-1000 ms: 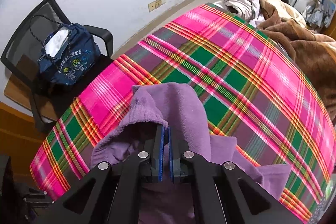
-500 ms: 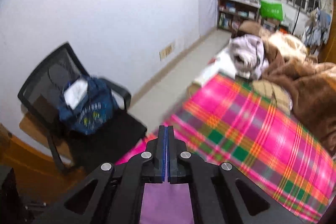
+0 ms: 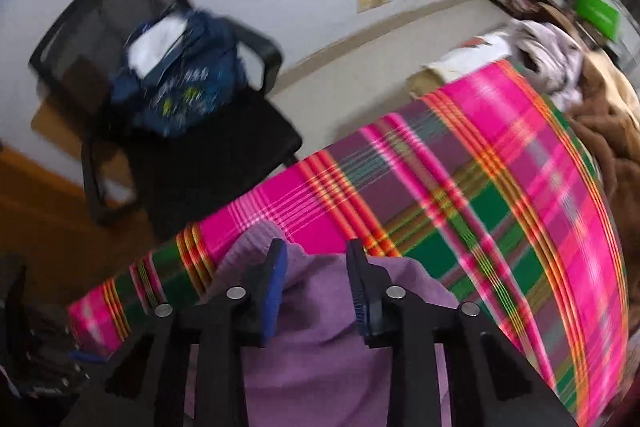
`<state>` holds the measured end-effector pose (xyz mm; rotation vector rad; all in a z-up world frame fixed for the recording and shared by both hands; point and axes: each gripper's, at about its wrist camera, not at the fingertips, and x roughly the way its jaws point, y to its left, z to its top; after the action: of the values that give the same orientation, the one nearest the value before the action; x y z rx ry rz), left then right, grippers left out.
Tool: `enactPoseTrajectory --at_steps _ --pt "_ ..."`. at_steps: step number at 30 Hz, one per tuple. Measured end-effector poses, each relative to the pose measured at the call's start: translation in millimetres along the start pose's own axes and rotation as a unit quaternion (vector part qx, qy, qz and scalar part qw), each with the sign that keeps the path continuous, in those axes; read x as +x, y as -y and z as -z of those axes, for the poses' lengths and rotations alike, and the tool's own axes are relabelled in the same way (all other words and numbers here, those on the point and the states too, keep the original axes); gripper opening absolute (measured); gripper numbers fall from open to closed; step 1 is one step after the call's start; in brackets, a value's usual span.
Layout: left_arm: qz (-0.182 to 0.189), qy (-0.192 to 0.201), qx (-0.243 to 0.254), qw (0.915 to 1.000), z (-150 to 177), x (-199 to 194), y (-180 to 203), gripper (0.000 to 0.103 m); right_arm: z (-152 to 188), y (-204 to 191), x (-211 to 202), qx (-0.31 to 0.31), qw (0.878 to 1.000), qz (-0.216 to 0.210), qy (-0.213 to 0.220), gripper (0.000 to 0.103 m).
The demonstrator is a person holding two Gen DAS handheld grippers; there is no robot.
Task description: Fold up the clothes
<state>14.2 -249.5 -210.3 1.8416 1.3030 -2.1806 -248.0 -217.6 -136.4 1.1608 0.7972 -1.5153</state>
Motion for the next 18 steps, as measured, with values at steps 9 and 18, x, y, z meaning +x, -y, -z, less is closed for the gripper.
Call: enactPoseTrajectory --at_steps 9,18 --pt "0.006 -0.014 -0.004 0.9999 -8 5 -9 0.007 -4 -14 30 -0.12 0.991 -0.034 -0.054 0.039" --pt "0.003 -0.019 0.003 0.9998 -4 6 -8 0.007 -11 -19 31 -0.163 0.984 -0.048 -0.057 0.039"
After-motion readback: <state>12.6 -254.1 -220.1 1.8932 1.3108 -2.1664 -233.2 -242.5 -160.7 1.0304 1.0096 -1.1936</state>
